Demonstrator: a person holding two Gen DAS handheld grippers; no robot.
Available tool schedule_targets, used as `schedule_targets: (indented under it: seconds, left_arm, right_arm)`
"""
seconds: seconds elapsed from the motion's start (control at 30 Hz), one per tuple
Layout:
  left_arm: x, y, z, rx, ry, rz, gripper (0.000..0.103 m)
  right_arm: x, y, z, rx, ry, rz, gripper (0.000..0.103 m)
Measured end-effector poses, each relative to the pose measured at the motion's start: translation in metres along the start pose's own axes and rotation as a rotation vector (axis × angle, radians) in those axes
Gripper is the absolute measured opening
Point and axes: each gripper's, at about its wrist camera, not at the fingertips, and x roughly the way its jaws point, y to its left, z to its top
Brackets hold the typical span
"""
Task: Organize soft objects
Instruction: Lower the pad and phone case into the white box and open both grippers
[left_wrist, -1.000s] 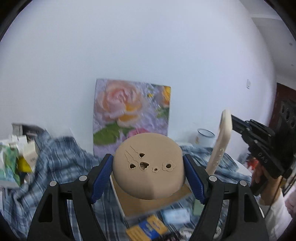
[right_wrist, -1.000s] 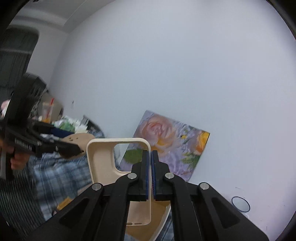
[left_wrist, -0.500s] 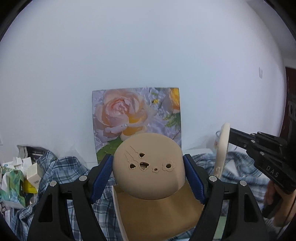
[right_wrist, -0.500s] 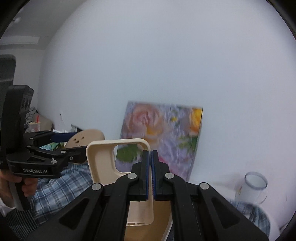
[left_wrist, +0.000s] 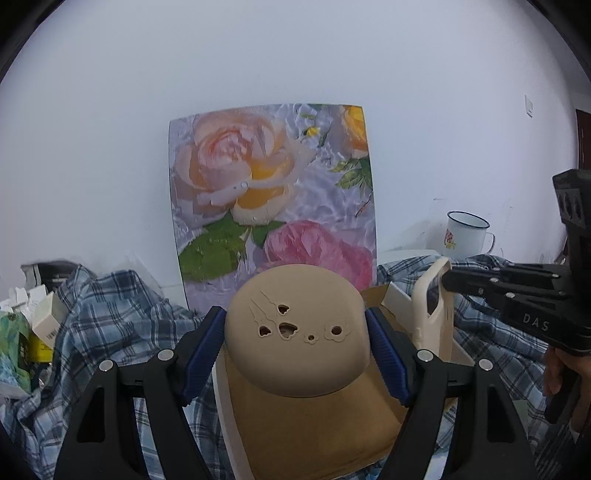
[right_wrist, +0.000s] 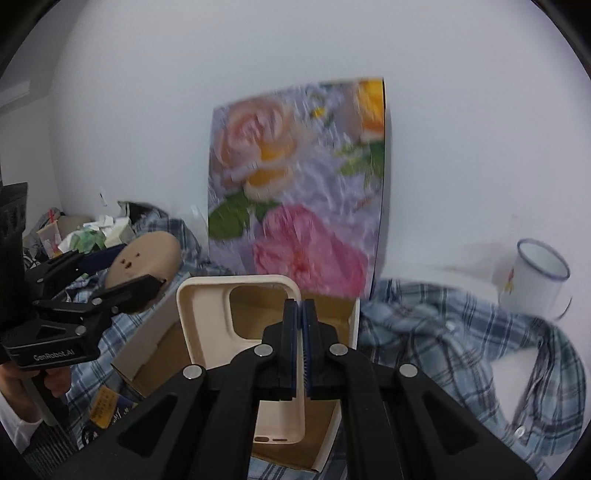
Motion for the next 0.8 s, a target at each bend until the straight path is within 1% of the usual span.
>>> schedule_targets:
  seconds: [0.1, 0.2, 0.33, 0.4, 0.5, 0.57, 0.63, 0.73, 0.8]
  left_arm:
    - [0.008, -0.001, -0.005, 0.017, 0.010, 0.017, 0.078]
    - [0.015, -0.003, -0.012, 0.032, 0.018, 0.032, 0.078]
    - [0.026, -0.005, -0.022, 0.023, 0.034, 0.061, 0.078]
    - [0.033, -0.006, -0.025, 0.036, 0.061, 0.075, 0.078]
    - [0.033, -0.002, -0.025, 0.002, 0.064, 0.055, 0.078]
    - [0.038, 0.003, -0.027, -0.028, 0.099, 0.049, 0.078]
    - [0.044, 0.006, -0.029, -0.039, 0.130, 0.057, 0.078]
    - [0.050, 0.012, -0.033, -0.059, 0.167, 0.051, 0.078]
    - [0.052, 0.015, -0.034, -0.075, 0.183, 0.034, 0.081]
  right_arm:
    - [0.008, -0.001, -0.005, 0.006, 0.030, -0.007, 0.002]
    - [0.017, -0.004, -0.005, 0.016, 0.030, -0.013, 0.002]
    - [0.029, -0.009, -0.006, 0.031, 0.047, -0.023, 0.003]
    - [0.036, -0.011, -0.009, 0.035, 0.066, -0.026, 0.003]
    - [0.045, -0.014, -0.013, 0.051, 0.081, -0.022, 0.003]
    - [0.047, -0.016, -0.014, 0.056, 0.087, -0.025, 0.004]
    - [0.049, -0.018, -0.016, 0.060, 0.094, -0.031, 0.004]
    - [0.053, -0.023, -0.020, 0.077, 0.108, -0.037, 0.004]
    - [0.053, -0.026, -0.021, 0.089, 0.109, -0.033, 0.004]
